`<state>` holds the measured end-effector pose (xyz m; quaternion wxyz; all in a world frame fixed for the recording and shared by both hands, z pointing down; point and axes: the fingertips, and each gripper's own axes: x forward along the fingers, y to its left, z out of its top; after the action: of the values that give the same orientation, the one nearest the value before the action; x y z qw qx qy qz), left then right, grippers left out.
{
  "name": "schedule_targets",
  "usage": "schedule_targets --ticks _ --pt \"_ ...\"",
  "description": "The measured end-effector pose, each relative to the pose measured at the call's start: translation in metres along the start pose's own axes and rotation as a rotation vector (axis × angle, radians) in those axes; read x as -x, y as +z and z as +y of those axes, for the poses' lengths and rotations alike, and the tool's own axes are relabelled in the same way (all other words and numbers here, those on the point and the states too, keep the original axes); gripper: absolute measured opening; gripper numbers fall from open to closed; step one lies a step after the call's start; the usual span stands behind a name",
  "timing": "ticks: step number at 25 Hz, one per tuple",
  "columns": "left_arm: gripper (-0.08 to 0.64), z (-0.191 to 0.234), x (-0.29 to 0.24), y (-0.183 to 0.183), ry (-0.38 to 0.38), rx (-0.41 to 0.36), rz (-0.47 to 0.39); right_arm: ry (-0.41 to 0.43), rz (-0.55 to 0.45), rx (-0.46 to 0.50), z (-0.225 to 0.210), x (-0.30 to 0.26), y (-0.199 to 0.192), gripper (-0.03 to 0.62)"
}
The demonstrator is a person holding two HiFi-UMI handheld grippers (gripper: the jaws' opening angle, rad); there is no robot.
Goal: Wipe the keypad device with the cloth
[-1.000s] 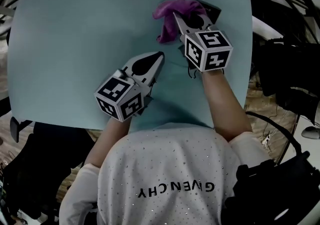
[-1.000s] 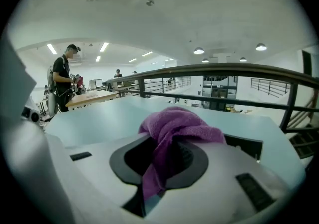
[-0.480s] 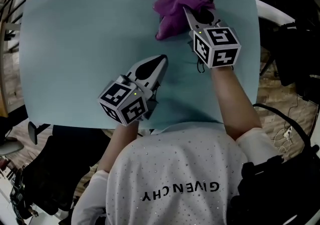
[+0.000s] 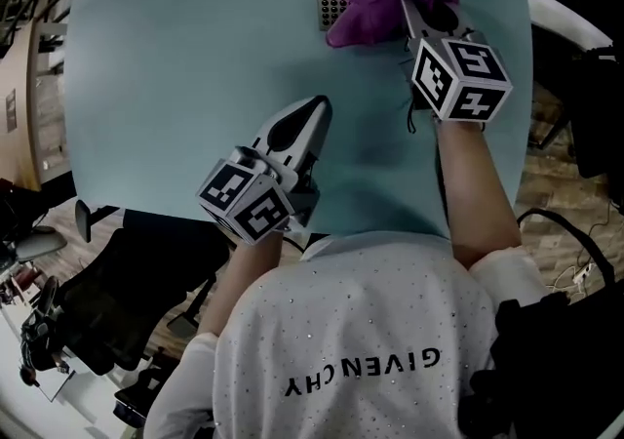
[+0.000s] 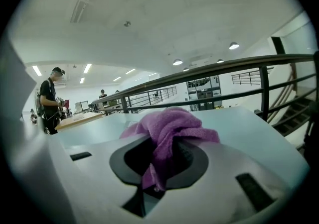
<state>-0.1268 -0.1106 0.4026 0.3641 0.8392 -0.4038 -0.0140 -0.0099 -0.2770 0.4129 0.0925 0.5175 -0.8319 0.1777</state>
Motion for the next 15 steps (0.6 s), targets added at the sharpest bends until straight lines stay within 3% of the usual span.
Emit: schedule_targets --ticks 4,11,15 --pt "0.000 0.010 0.004 0.001 0.110 0.007 -0.001 -0.018 -0.023 -0.094 -0.024 0.008 -0.002 0.055" --pt "0.000 -0.004 0.009 -0.013 0.150 -0.007 0.024 -0.054 -0.032 -0.174 -0.050 0.017 -0.013 0.055" --pt "0.000 -0.007 0.014 -0.018 0.190 -0.013 -0.006 -0.040 -0.067 -0.120 -0.039 0.020 -0.004 0.055"
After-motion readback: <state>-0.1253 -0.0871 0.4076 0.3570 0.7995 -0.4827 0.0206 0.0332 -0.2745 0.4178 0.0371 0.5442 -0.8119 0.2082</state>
